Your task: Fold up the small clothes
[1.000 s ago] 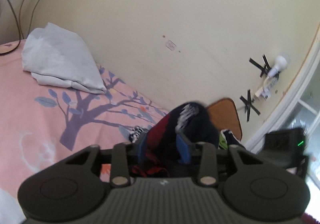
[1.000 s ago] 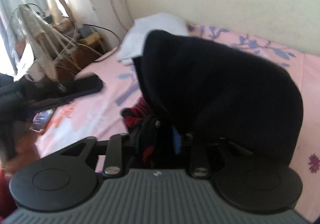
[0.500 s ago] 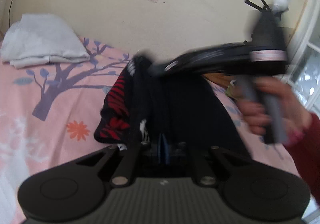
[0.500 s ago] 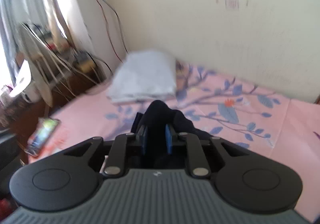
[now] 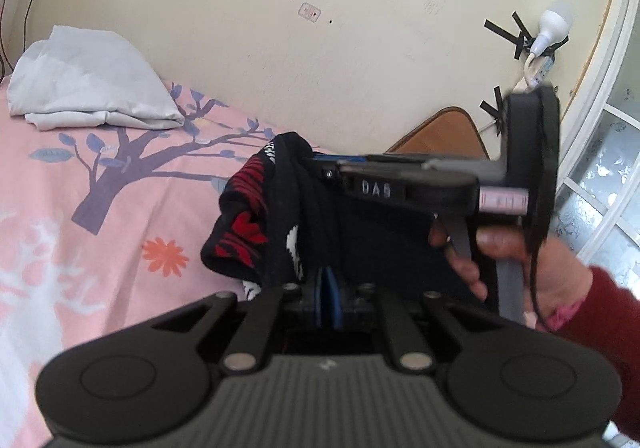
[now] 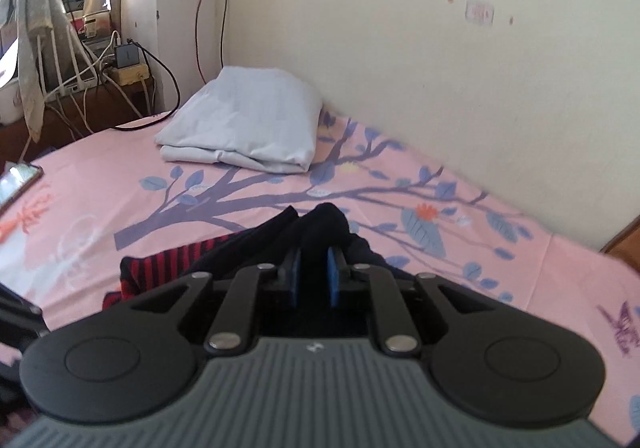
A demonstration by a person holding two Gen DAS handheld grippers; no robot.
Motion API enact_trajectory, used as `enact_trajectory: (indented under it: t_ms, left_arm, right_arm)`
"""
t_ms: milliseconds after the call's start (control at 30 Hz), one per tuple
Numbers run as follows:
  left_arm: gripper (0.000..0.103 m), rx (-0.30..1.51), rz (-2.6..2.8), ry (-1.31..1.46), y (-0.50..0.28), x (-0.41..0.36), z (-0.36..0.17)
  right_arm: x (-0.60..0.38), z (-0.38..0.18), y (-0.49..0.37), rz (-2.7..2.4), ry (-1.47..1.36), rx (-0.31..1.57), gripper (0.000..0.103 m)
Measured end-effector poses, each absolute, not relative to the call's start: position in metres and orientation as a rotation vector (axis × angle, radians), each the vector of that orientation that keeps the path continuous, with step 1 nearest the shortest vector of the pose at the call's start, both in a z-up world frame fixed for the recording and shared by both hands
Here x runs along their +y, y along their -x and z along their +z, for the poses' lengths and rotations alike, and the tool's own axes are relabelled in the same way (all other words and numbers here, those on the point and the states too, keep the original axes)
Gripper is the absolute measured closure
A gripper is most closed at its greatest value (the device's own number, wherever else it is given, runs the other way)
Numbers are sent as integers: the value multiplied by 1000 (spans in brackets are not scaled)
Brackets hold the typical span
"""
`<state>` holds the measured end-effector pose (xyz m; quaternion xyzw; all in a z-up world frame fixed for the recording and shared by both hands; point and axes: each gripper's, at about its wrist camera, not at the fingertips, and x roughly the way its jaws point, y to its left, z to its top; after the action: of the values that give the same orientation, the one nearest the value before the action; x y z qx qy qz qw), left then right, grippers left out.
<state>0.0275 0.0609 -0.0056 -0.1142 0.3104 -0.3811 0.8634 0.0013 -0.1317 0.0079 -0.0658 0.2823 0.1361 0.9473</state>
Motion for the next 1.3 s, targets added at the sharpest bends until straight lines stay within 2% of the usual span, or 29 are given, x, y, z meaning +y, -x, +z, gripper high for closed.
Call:
enact_trajectory:
  t_ms: [100, 133, 233, 300, 433, 500, 600, 700, 767, 833, 900, 967, 1000, 1300]
  left_arm:
    - [89, 623, -804, 236, -24, 63, -5]
    - [78, 609, -800, 239, -23, 64, -4]
    - [71, 570, -809, 281, -22, 72, -3]
    - [71, 581, -809, 302, -25, 75, -4]
    - [78, 619, -800, 294, -31, 69, -6]
    - [87, 639, -794, 276, -33, 66, -8]
    - [88, 653, -799, 286, -35, 67, -10]
    - [89, 664, -813, 308, -37, 69, -12]
    - [89, 664, -818, 307, -37, 69, -12]
    - [89, 660, -827, 297, -35, 68, -11]
    - [89, 652, -832, 274, -33, 65, -10]
    - [89, 641, -828, 244, -29, 61, -8]
    - [89, 639, -825, 235, -29, 60, -8]
    - [87, 662, -842, 286, -34, 66, -10]
  right_arm:
    - [-126, 4, 11, 254, 185, 512, 85]
    - [-126, 2, 14, 249, 194, 495, 85]
    - [-126, 1, 21, 240, 206, 469, 85]
    - [-127, 0, 22, 237, 208, 463, 85]
    - [-122, -1, 21, 227, 207, 462, 85]
    - [-122, 1, 20, 229, 193, 474, 85]
    - [-129, 18, 16, 252, 112, 523, 85]
    - [-133, 51, 19, 265, 53, 457, 84]
    - [-131, 72, 18, 258, 52, 408, 82]
    - [-129, 80, 12, 267, 44, 409, 76]
    - [-126, 67, -5, 264, 69, 488, 72]
    - [-121, 23, -32, 286, 112, 702, 66]
    - [-118, 8, -27, 265, 140, 636, 65]
    - [-125, 6, -12, 262, 127, 565, 66]
